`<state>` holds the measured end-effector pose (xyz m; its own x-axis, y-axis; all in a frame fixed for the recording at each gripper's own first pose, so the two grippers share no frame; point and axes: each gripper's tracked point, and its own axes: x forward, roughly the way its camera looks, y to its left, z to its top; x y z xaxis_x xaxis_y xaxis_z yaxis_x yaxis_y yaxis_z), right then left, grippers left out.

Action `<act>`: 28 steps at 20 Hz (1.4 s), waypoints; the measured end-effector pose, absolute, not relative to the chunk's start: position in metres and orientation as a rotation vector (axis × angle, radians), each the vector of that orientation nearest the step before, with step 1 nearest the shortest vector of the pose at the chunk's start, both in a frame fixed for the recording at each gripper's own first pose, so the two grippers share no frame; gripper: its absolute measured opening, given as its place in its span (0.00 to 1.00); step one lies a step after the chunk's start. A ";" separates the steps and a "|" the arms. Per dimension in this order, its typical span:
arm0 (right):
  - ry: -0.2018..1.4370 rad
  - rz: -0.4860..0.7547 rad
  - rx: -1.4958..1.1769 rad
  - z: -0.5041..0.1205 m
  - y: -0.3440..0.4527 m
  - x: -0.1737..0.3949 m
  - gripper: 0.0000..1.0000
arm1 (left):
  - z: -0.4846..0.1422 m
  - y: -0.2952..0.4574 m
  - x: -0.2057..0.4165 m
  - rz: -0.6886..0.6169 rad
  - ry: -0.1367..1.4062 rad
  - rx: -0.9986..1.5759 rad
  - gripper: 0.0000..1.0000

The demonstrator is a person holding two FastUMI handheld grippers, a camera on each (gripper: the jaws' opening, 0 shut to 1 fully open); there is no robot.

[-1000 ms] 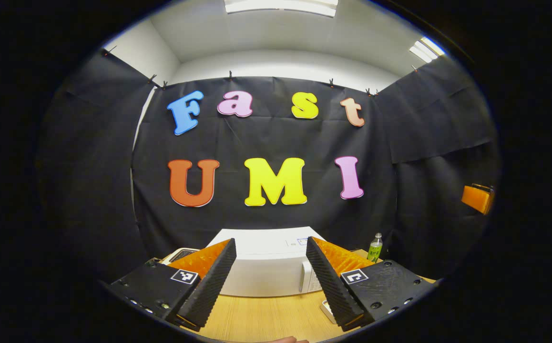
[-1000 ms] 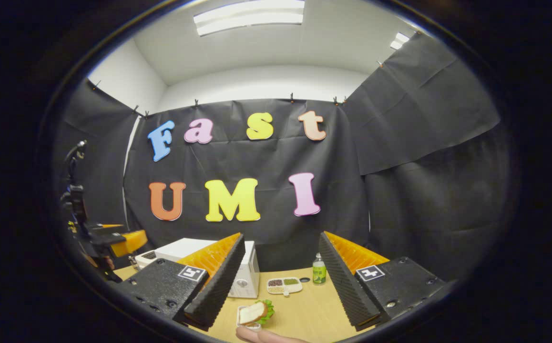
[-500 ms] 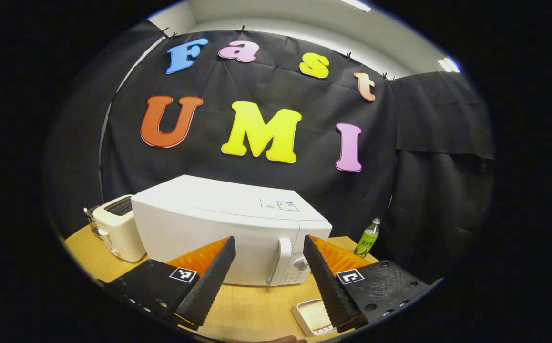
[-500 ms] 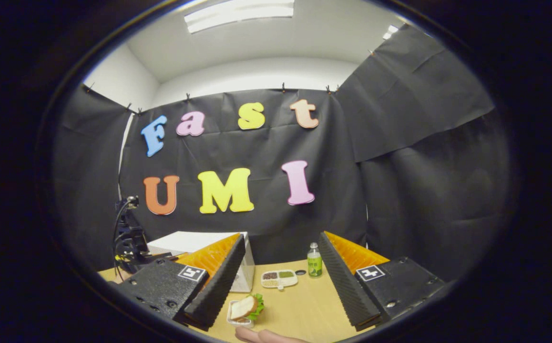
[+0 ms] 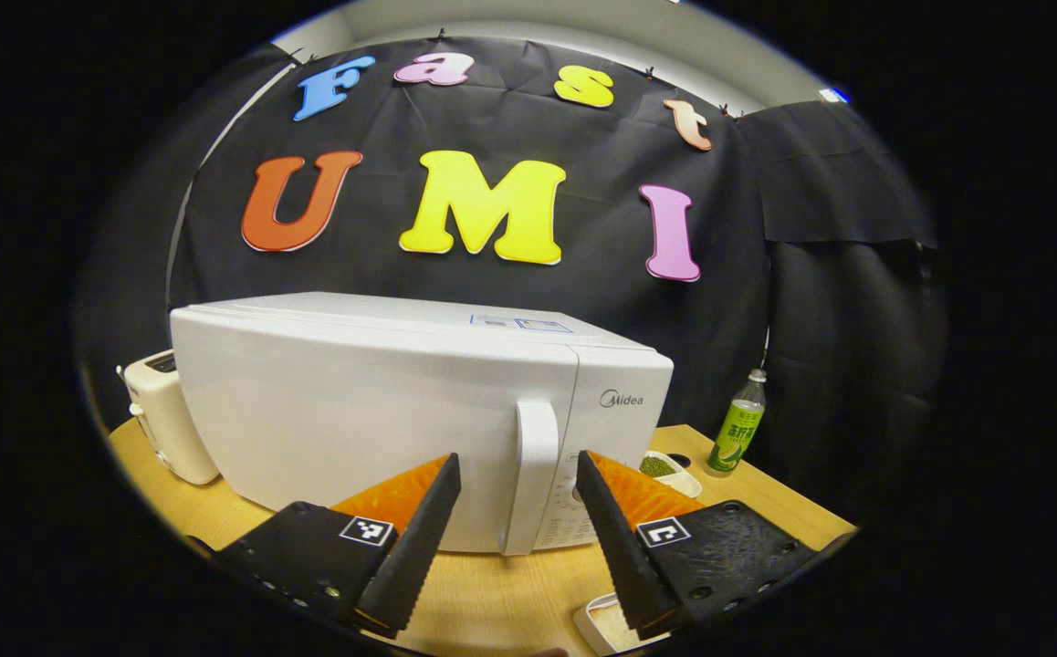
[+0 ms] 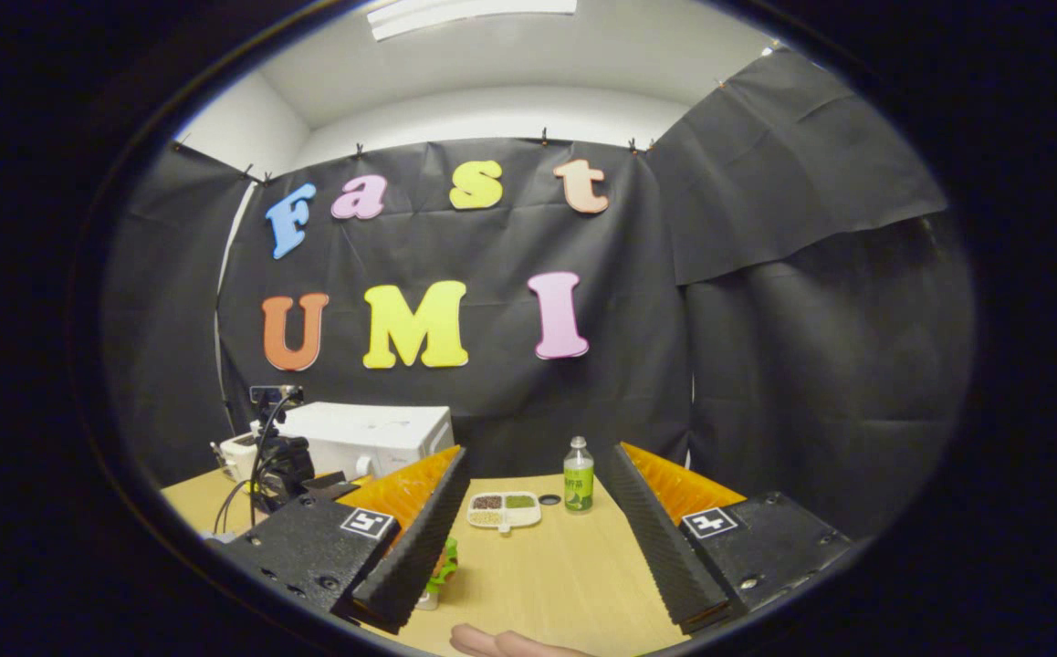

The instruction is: Open the microwave oven with the left hand, put the food in, and close the microwave oven.

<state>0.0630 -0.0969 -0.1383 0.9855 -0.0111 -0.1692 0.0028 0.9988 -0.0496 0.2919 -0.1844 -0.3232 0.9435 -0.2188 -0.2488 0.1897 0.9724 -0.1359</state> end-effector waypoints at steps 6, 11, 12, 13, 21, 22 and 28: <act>0.240 -0.006 -0.075 -0.172 -0.104 0.073 1.00 | -0.348 -0.192 0.303 -0.210 0.296 -0.094 0.39; 0.274 -0.031 -0.106 -0.194 -0.113 0.077 1.00 | -0.348 -0.189 0.314 -0.168 0.250 -0.023 0.15; 0.286 -0.030 -0.105 -0.199 -0.112 0.077 1.00 | -0.349 -0.192 0.312 -0.179 0.263 -0.036 0.15; 0.293 -0.030 -0.100 -0.201 -0.112 0.077 1.00 | -0.349 -0.191 0.310 -0.191 0.272 -0.036 0.15; 0.306 -0.024 -0.087 -0.203 -0.106 0.067 1.00 | -0.342 -0.178 0.254 -0.235 0.233 -0.023 0.02; 0.305 -0.018 -0.087 -0.203 -0.103 0.065 1.00 | -0.340 -0.174 0.242 -0.254 0.228 -0.037 0.02; 0.300 0.014 -0.099 -0.192 -0.078 0.043 1.00 | -0.334 -0.142 0.181 -0.318 0.222 -0.038 0.02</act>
<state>0.0431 -0.0775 -0.1920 0.9551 -0.0006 -0.2962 -0.0290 0.9950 -0.0956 0.1814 -0.1417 -0.3344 0.9256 -0.3145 -0.2107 0.3062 0.9493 -0.0715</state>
